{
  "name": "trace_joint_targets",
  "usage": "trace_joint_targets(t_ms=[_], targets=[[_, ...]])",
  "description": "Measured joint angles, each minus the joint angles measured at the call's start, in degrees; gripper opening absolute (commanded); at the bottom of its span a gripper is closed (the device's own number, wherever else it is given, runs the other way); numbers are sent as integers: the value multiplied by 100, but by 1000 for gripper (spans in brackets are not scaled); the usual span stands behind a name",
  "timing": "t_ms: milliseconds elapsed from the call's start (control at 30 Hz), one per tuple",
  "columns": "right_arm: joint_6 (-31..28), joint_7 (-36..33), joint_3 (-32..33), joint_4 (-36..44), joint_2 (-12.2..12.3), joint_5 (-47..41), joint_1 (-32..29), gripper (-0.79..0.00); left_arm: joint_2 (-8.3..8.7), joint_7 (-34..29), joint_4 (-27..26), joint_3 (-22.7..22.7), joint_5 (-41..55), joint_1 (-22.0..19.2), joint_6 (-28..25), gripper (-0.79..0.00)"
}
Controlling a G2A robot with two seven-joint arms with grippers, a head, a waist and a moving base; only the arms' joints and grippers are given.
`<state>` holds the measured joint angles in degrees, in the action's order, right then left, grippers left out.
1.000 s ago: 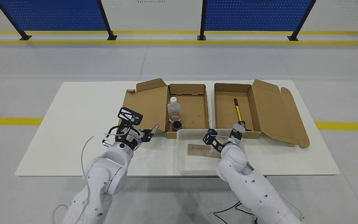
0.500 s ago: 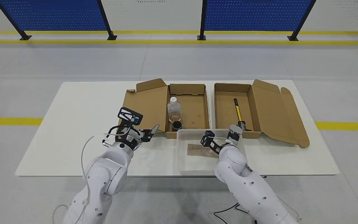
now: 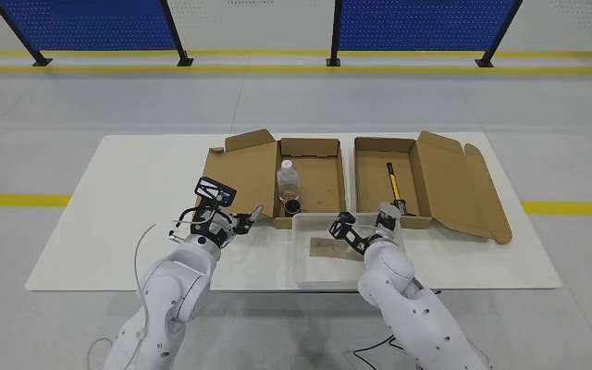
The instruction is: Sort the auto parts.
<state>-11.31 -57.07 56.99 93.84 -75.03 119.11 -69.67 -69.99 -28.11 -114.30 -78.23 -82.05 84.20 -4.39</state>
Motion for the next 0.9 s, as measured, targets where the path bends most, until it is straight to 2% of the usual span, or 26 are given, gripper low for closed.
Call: trace_joint_targets(t_ms=[167,200,233,267,300,400,467,600,900], targets=[[-51,-137,556,848,-9,-1144,-260,0,0,0,0,0,0,0,0,0],[-125,-220,659,960,-13,-1420,-277,-191,0,0,0,0,0,0,0,0],[-217,-354,796,1079,-18,-1807,-280,-336,0,0,0,0,0,0,0,0],[-293,-465,889,1147,-18,-2048,-260,-422,0,0,0,0,0,0,0,0],[-351,-570,972,1192,-18,-2244,-238,-493,0,0,0,0,0,0,0,0],[-424,-894,1205,1198,-27,-2877,-139,-603,0,0,0,0,0,0,0,0],[-468,-1073,1290,1105,-35,-3253,-55,-610,0,0,0,0,0,0,0,0],[-618,-1320,1317,837,-36,-3539,112,-560,0,0,0,0,0,0,0,0],[-804,-1584,1214,249,-26,-3641,352,-603,0,0,0,0,0,0,0,0]])
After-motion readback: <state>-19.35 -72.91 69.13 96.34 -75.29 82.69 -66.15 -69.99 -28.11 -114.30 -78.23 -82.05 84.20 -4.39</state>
